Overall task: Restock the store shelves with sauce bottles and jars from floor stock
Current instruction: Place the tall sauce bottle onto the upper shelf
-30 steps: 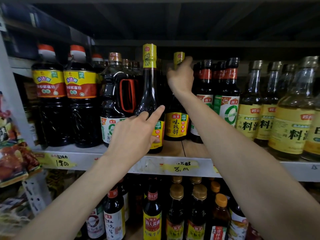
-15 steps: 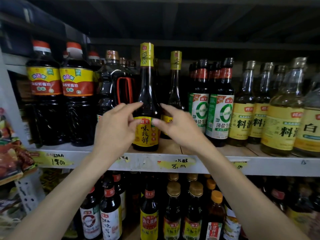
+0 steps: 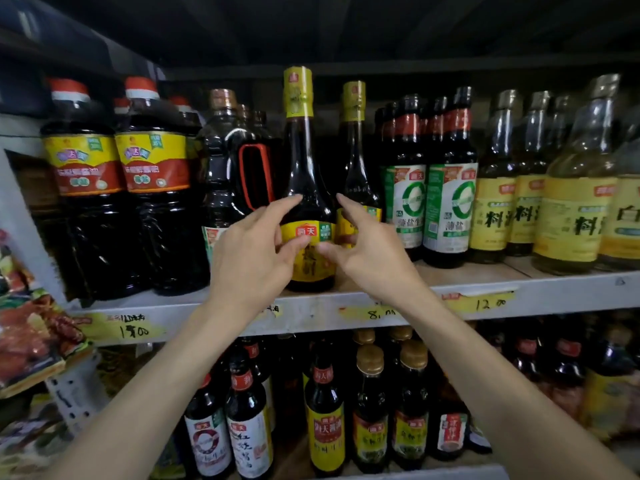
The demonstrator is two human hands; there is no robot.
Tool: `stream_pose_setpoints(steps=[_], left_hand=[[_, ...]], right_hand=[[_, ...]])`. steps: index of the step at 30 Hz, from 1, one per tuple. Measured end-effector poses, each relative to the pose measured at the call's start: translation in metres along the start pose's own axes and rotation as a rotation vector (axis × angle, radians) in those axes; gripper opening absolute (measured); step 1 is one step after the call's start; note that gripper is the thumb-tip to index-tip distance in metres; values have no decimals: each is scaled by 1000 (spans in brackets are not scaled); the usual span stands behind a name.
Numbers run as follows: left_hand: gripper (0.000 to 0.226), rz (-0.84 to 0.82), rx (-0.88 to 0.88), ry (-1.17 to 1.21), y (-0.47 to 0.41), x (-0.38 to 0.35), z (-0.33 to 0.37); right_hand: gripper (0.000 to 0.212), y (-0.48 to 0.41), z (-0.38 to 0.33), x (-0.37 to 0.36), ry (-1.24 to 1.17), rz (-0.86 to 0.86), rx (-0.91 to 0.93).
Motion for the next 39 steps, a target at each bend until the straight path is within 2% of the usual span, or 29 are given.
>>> stream_pose_setpoints(steps=[3,5,7,9,13,15,18,22,26,28,33,34,36,39], left_hand=[[17,108,-177,137,13,-35,34],[20,49,-284,252,32,-74,60],[25,-74,-348,409,62,-122,90],[24,-232,-327,561,105,-177,133],[22,-660,-94,759,206,-294,235],[21,-906,-11,761,264,-354,276],[21,-1274,40,640,360,-438,307],[24,-1628,163,441,495,-522,306],[23,-1837,272,284,610,-580,291],[23,-1924,323,220,662,-608,287],[12,-2148,256,148,813,-663,274],[3,-2187,217,147,845,-672,272],[18,-2244,120,140,910,-691,265],[38,-2289,66,114,1001,-712,251]], right_hand=[[54,45,5,19,18,248,-5],[30,91,19,41,70,497,10],[16,152,45,59,168,660,-36],[14,222,80,71,255,697,-194],[9,370,178,86,283,682,-752],[10,449,235,92,342,603,-1038],[4,568,316,93,369,380,-1413],[8,711,405,72,211,52,-1717],[26,821,474,34,112,-333,-1756],[22,873,507,12,56,-474,-1803],[23,998,580,-88,-62,-640,-1840],[21,1019,593,-115,-74,-694,-1837],[30,1060,613,-173,-86,-782,-1864],[55,1112,631,-257,64,-906,-1776]])
Point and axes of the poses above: each hand's wrist, its own y-axis away from the middle knuckle, its own x-axis out of the back of the hand, z = x × y, the point moved 3 cm from there along -y, towards the middle knuckle, and after that the axes turned 15 degrees about y, right-handed, at the moved point
